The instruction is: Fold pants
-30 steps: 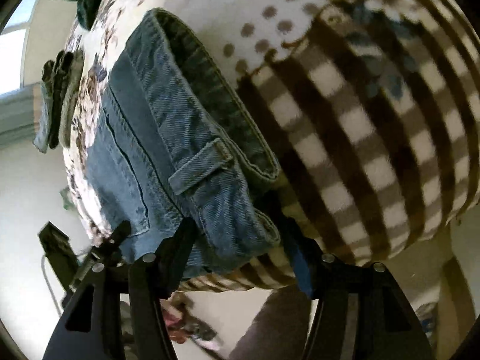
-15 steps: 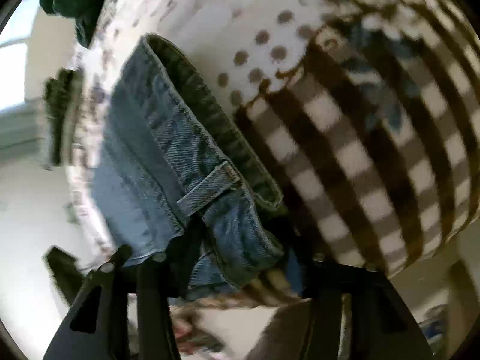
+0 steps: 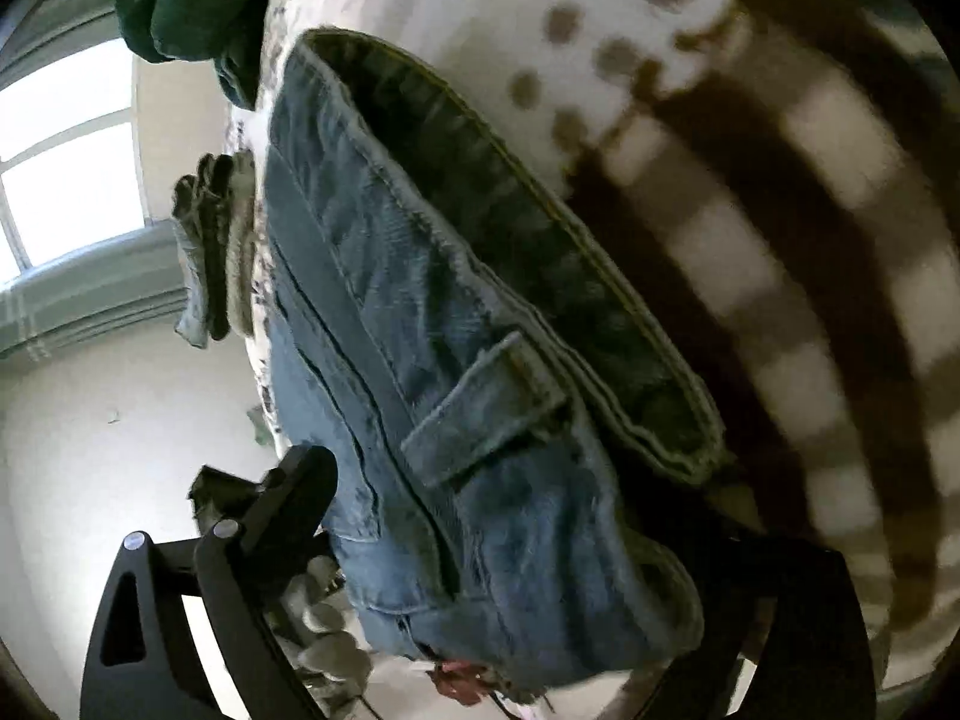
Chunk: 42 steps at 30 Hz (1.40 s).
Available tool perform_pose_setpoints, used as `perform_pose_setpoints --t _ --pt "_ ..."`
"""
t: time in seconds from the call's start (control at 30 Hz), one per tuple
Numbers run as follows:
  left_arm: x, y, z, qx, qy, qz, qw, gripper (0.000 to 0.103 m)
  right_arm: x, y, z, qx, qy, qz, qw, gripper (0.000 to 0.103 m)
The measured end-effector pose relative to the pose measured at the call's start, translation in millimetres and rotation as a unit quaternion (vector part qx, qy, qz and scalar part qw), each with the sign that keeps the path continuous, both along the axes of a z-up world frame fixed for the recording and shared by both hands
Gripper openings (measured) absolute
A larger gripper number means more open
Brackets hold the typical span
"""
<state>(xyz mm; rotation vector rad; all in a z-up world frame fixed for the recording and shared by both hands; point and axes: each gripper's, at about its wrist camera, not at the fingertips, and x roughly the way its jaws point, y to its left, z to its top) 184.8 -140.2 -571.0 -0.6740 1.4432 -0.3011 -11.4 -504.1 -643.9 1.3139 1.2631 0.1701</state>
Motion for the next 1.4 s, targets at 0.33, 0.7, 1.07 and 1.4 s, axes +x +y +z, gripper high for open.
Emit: perform_pose_setpoints --t 0.33,0.7,1.07,1.4 --pt "3 6 -7 -0.027 -0.001 -0.01 0.9996 0.093 25 10 -12 0.021 -0.004 -0.001 1.0 0.098" --pt "-7 10 39 -0.025 -0.04 -0.02 0.9987 0.032 45 40 64 -0.092 -0.058 0.023 0.994 0.049" --pt "7 30 168 -0.01 -0.061 -0.008 0.9981 0.03 76 58 185 -0.082 -0.087 0.052 0.992 0.046" --pt "159 117 269 -0.021 -0.131 0.022 0.9909 0.03 261 150 295 -0.087 -0.156 0.059 0.982 0.046"
